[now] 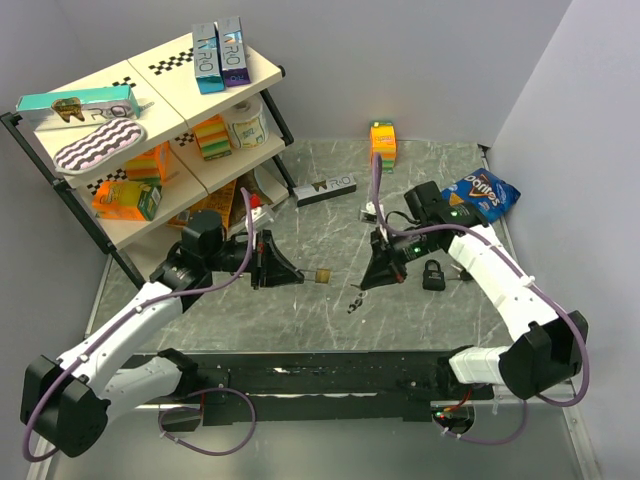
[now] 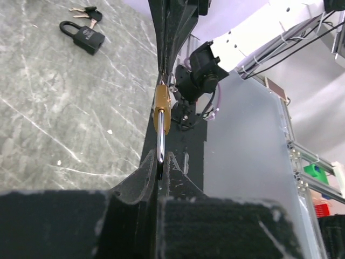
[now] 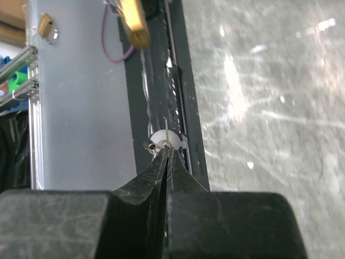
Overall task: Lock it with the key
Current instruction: Lock the lock, then place the key at the center of the board.
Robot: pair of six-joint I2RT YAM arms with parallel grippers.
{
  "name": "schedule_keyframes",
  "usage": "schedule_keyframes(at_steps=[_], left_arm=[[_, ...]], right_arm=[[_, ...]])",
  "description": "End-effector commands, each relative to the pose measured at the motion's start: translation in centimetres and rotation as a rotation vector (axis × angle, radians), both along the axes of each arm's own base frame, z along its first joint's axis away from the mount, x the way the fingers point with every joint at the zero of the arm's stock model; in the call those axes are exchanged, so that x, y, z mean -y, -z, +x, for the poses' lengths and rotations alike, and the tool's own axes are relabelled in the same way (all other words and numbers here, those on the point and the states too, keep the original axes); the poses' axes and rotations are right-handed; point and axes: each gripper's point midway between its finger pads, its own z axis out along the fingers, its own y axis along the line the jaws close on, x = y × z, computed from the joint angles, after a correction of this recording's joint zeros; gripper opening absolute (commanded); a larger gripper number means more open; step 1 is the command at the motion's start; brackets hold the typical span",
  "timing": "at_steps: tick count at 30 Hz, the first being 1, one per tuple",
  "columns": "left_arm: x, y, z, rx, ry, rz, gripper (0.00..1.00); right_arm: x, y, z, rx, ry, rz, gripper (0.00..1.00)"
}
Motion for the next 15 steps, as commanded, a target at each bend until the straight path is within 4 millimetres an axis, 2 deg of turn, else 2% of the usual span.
schedule_keyframes(at_steps=[1,3,7,12,15], left_arm=[[-0.3,-1.6,0.3,0.095,0.013,-0.029,0.01],[-0.3,-1.6,0.5,0.097,0.002,-0.027,0.01],[-0.4,-0.9,1.2,0.094,-0.027,0.003,0.01],[-0.5,0.2,1.7,0.09,-0.052,0.044,0.01],[-0.5,0.8,1.8,0.077,-0.05,0.057,0.01]], right_arm=[[1.9,2.0,0.2,0.011,0.042,-0.068,0.0],[3.0,4.1,2.4,0.014,0.157,-0.167,0.0],[5.2,8.6,4.0,-0.075,0.289,-0.328,0.0],[8.3,12.8,7.0,-0.022,0.41,-0.495,0.0],[10.4,15.2,8.1,-0.04,0.436,-0.583,0.0]])
